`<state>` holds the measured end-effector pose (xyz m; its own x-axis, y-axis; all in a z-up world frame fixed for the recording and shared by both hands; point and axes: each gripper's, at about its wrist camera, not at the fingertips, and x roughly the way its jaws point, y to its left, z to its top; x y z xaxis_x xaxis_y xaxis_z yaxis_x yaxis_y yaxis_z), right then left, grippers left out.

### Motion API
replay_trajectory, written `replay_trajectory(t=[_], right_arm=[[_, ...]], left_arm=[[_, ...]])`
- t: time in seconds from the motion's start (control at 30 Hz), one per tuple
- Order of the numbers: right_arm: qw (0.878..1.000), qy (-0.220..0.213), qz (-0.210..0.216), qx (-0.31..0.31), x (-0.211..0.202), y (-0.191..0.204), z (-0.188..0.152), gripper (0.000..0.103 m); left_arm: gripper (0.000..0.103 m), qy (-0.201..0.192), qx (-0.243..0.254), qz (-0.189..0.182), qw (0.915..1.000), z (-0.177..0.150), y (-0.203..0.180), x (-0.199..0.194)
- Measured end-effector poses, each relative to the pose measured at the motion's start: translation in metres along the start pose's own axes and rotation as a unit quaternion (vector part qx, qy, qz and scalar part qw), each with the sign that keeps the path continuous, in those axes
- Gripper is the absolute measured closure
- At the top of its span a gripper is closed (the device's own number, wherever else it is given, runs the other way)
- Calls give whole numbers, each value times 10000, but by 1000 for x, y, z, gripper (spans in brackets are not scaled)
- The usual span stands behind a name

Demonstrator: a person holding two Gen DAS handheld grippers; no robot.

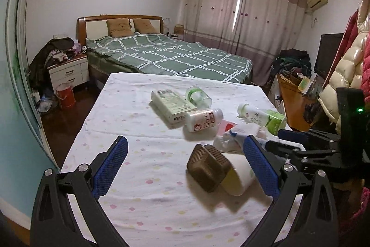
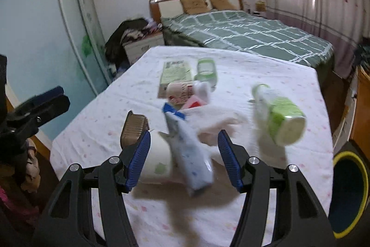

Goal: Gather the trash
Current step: 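Grasp the blue-white toothpaste tube with the right gripper and lift it, then carry the toothpaste tube to the bin and open the right gripper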

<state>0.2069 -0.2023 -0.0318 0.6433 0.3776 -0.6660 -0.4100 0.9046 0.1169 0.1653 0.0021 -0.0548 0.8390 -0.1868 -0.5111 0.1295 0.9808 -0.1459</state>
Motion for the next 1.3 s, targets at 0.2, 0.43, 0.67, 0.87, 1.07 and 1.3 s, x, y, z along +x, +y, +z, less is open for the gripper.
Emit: replay_trajectory(t=[0.2, 0.43, 0.67, 0.87, 1.07, 1.3], right_arm=[[9993, 243, -170, -228, 22, 12, -1, 58], [9981, 258, -224, -504, 22, 21, -3, 88], [9996, -151, 55, -215, -8, 13, 2, 88], [9985, -534, -52, 56, -44, -4, 2, 88], [9920, -797, -724, 664, -77, -59, -14, 88], [9592, -834, -1986, 1829, -110, -160, -57, 88]], left_arm=[[5, 46, -95, -17, 9999, -6, 6, 3], [5, 78, -153, -43, 9998, -9, 5, 3], [5, 94, -140, -72, 9998, -10, 0, 4], [5, 137, -41, -85, 9999, -13, -10, 5], [5, 276, 29, -210, 9994, -17, -23, 17], [5, 437, 186, -346, 9983, -18, -39, 32]])
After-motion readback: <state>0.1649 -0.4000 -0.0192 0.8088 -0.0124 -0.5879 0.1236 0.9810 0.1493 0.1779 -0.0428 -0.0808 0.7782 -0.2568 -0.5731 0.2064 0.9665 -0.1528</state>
